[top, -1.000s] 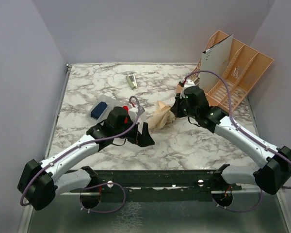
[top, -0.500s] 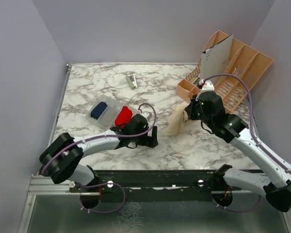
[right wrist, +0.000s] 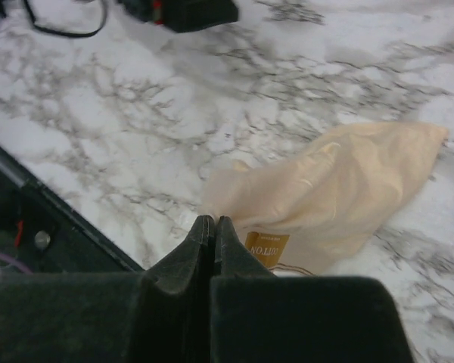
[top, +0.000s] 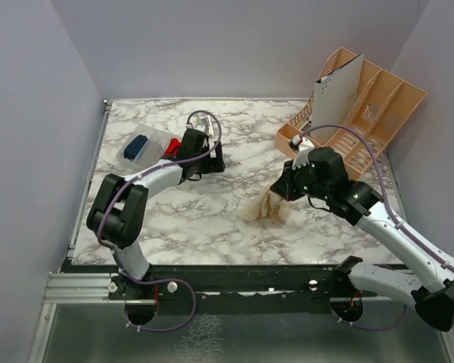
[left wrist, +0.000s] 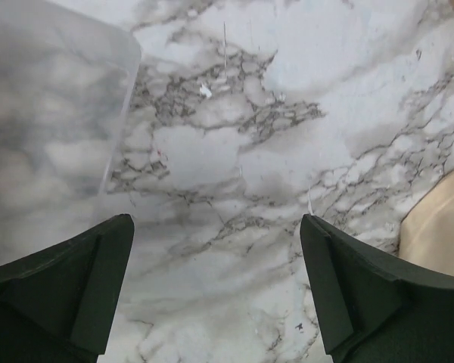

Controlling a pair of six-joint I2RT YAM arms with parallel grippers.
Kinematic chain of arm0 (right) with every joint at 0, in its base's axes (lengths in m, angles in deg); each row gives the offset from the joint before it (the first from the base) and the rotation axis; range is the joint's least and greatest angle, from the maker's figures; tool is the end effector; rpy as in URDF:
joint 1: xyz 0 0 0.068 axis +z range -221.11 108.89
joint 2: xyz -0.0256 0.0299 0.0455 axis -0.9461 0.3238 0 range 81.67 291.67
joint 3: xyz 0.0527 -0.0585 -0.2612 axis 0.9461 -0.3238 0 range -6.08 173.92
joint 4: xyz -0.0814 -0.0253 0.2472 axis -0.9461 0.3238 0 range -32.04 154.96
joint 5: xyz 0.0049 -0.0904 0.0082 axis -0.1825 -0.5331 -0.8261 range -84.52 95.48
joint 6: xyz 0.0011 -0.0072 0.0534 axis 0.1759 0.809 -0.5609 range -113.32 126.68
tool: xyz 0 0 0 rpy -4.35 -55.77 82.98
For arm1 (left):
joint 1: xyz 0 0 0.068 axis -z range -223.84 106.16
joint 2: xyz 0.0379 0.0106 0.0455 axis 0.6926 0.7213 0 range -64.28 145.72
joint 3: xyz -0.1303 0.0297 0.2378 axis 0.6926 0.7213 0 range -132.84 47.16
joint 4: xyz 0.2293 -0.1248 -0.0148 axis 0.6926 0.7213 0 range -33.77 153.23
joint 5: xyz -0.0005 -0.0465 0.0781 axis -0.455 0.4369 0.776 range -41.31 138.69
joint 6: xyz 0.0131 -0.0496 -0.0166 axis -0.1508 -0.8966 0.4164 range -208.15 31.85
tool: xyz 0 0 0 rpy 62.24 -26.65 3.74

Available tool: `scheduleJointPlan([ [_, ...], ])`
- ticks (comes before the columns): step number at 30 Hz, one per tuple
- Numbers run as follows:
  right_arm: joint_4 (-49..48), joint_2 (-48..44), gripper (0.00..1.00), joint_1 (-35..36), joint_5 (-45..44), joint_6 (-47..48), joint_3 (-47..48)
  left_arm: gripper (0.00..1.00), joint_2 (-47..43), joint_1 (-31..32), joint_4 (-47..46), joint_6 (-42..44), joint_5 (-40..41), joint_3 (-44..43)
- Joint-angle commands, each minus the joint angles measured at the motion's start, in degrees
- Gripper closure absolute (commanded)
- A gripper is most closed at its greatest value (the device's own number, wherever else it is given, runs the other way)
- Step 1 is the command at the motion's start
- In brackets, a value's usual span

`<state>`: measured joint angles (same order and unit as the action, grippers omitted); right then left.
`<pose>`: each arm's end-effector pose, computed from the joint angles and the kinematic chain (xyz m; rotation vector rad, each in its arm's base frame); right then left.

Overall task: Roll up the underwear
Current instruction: Move the storage box to the center of the board, then place the underwear at the center of the board.

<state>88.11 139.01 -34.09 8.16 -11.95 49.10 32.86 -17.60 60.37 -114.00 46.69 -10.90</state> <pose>0.1725 0.1322 0.3280 -0.3792 2.1653 0.6105 0.3229 -0.1605 0.1925 0.0261 2.3775 -0.4890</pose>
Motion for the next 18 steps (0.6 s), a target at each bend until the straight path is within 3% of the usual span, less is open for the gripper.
scheduleJointPlan([
  [1, -8.00, 3.06, 1.00, -0.06, 22.71, 4.55, 0.86, 0.01, 0.56, -1.80, 1.40, 3.54, -3.98, -5.98],
  [6, -9.10, 6.10, 0.99, 1.33, 37.23, 11.68, 3.68, 0.01, -9.71, -1.81, 1.96, 3.44, -7.18, -4.80],
  [9, -13.26, 4.41, 0.99, 1.39, 43.00, 14.36, -0.71, 0.01, -16.36, -1.81, 3.01, 2.67, -5.61, -1.77],
  [11, -12.27, 5.45, 1.00, 1.40, 40.99, 15.36, -3.52, 0.01, -20.12, -1.96, 3.67, 2.34, -4.72, 0.99],
  [14, -2.67, 11.22, 1.00, 1.39, 32.09, 16.23, -3.22, 0.01, -24.35, -2.33, 5.99, 2.31, -4.58, 4.40],
  [17, 2.76, 15.51, 0.90, 1.39, 21.98, 10.29, -3.82, 0.01, -27.90, -2.50, 7.63, 2.78, -6.02, 7.33],
  [18, 1.97, 15.00, 0.80, 1.39, 20.09, 7.54, -5.07, 0.01, -28.77, -2.51, 7.66, 2.96, -7.14, 8.29],
])
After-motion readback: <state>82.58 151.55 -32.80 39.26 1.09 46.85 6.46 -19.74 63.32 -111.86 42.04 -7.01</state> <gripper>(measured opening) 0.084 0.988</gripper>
